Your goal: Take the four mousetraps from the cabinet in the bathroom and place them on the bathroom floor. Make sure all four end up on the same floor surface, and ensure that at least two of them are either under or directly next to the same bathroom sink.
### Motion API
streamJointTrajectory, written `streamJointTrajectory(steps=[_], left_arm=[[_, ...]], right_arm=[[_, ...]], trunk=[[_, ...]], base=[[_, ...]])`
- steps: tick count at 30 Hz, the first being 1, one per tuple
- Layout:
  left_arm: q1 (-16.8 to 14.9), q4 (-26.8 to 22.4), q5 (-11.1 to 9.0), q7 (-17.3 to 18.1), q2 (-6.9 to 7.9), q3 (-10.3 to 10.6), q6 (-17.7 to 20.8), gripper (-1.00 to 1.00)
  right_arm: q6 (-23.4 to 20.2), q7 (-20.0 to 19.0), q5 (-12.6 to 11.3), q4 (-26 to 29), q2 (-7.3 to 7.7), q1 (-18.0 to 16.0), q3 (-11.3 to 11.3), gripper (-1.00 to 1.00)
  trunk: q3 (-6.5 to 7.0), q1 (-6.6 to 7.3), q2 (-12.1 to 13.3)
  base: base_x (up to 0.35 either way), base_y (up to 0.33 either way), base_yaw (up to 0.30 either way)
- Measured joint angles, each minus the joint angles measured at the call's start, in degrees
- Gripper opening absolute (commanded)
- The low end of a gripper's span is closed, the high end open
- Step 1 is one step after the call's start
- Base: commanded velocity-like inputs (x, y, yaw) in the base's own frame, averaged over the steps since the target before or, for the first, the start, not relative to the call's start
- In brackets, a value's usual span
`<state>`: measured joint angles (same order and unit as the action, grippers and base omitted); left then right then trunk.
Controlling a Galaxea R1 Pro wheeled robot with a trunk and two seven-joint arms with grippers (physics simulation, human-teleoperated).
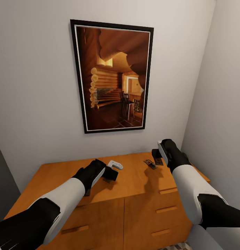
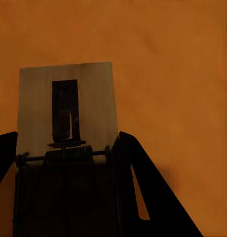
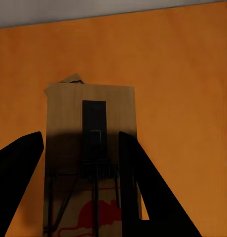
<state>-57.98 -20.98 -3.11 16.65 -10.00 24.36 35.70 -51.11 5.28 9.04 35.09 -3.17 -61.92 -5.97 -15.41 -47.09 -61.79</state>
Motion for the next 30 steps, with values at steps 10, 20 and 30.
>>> streamJointTrajectory(steps=[10, 20, 30], left_arm=[[0.02, -0.01, 0.01, -0.18, 0.0, 0.03, 0.0, -1.0], [0.01, -0.01, 0.03, -0.27, 0.0, 0.01, 0.0, -1.0], [0.04, -0.01, 0.12, -0.37, 0.0, 0.08, 0.0, -1.0]], right_arm=[[0.0, 0.0, 0.0, -0.01, 0.0, 0.0, 0.0, -1.0], [0.0, 0.0, 0.0, 0.0, 0.0, 0.0, 0.0, -1.0], [0.0, 0.01, -0.01, 0.0, 0.0, 0.0, -0.01, -1.0]], trunk=[[1.8, 2.2, 4.01], [3.6, 4.4, 8.03], [5.4, 6.57, 12.05]], base=[[0.0, 0.0, 0.0], [0.0, 0.0, 0.0], [-0.13, -0.045, 0.0]])
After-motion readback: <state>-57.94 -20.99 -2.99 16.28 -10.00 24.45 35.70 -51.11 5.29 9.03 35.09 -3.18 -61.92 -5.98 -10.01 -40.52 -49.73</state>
